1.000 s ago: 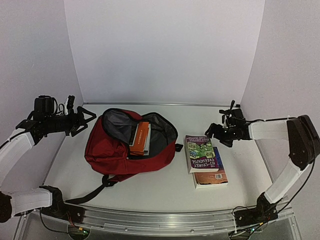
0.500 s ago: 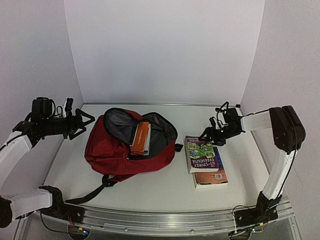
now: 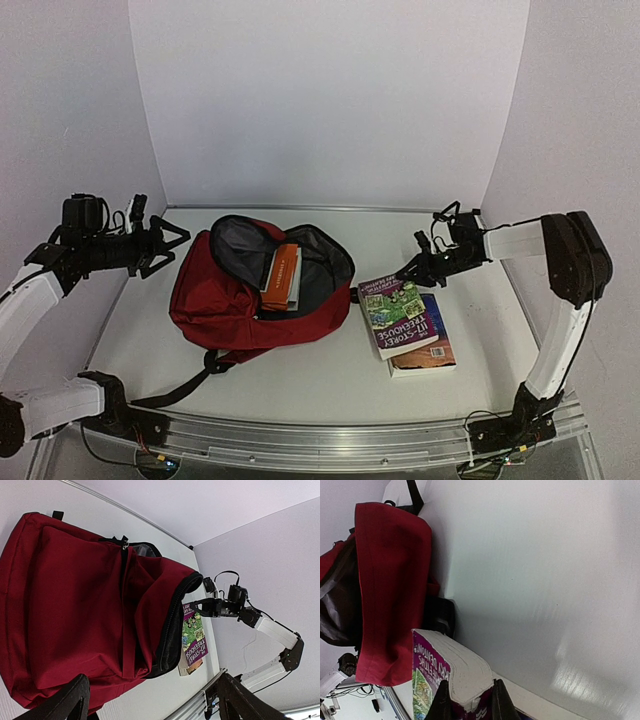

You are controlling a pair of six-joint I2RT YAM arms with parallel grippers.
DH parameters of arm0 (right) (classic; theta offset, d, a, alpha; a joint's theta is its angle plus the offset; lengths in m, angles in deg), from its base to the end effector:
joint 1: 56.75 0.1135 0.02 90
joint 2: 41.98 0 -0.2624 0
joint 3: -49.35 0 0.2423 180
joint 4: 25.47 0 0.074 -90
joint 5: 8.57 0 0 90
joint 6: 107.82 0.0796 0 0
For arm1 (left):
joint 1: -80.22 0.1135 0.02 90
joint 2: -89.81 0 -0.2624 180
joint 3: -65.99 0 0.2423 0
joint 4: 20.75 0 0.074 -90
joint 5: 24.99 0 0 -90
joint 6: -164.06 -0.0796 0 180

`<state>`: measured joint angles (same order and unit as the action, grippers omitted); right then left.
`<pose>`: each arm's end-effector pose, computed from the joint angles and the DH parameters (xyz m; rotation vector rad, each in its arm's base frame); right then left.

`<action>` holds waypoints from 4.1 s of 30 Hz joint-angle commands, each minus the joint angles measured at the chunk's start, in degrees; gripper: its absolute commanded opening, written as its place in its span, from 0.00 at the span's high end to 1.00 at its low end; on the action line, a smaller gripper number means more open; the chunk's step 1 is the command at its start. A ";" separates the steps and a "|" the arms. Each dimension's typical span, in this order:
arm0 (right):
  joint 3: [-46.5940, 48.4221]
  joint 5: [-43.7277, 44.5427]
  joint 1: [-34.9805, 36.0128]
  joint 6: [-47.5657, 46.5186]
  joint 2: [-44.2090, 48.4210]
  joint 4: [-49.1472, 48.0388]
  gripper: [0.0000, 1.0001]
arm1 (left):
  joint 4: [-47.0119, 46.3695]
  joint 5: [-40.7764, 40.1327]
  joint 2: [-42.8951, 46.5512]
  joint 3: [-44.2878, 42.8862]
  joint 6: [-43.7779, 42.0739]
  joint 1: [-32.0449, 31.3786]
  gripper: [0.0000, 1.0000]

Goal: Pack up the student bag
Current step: Pick up the book from the center of the board, then place the book in the student bag.

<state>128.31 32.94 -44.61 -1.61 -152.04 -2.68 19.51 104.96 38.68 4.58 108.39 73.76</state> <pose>0.3709 0.1408 0.1324 -0.2727 2.4631 1.2663 0.2036 -0.0745 0.2936 -0.0786 2.1657 -1.1494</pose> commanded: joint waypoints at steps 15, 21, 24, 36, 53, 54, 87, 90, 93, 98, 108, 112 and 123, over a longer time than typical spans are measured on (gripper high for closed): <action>4.24 2.01 5.39 7.70 32.33 5.35 1.00 | -5.70 -7.02 -7.01 -14.03 -2.71 -20.75 0.16; 11.90 2.62 16.84 6.59 30.88 9.15 1.00 | -5.24 -8.09 -13.37 -22.88 -7.96 -28.37 0.16; 15.11 0.79 20.32 6.46 28.86 9.21 1.00 | -4.45 -6.98 -17.62 -26.58 -10.68 -33.30 0.15; 20.85 -12.12 26.24 2.95 24.64 9.15 1.00 | -3.01 0.29 -29.48 -32.29 -16.63 -41.64 0.08; 21.03 -7.09 26.87 2.14 23.46 9.10 0.89 | -8.42 11.14 -32.96 -31.89 -13.28 -42.76 0.81; 21.04 -5.50 26.84 2.44 23.33 9.05 0.81 | -9.02 10.05 -32.47 -31.29 -12.95 -42.76 0.89; -15.75 -0.33 18.76 34.34 40.62 -41.34 0.02 | -55.16 -12.25 -19.14 -12.54 12.02 -39.24 1.00; -15.45 -0.13 19.33 34.46 39.08 -42.11 0.02 | -57.26 -11.14 -19.37 -12.05 13.01 -39.24 1.00; -15.21 -0.57 19.57 35.04 37.71 -43.77 0.02 | -58.14 -10.69 -19.25 -11.69 13.56 -39.24 1.00; -14.62 -2.69 20.23 37.50 37.39 -48.47 0.21 | -54.64 -12.67 -18.50 -11.35 12.56 -39.25 1.00; -16.81 -3.32 20.74 45.64 39.67 -61.58 0.83 | -49.47 -18.80 -18.17 -9.95 12.08 -38.21 1.00; -17.77 3.12 20.61 44.08 40.27 -59.06 1.00 | -39.87 -20.94 -20.26 -12.15 9.79 -37.75 0.83; -5.96 41.14 20.56 17.62 42.58 -9.33 1.00 | -12.01 -29.07 -35.70 -21.52 -4.91 -41.58 0.25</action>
<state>115.32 56.08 -23.72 27.00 -113.19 -25.25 -2.82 79.44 7.94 -12.15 110.57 35.28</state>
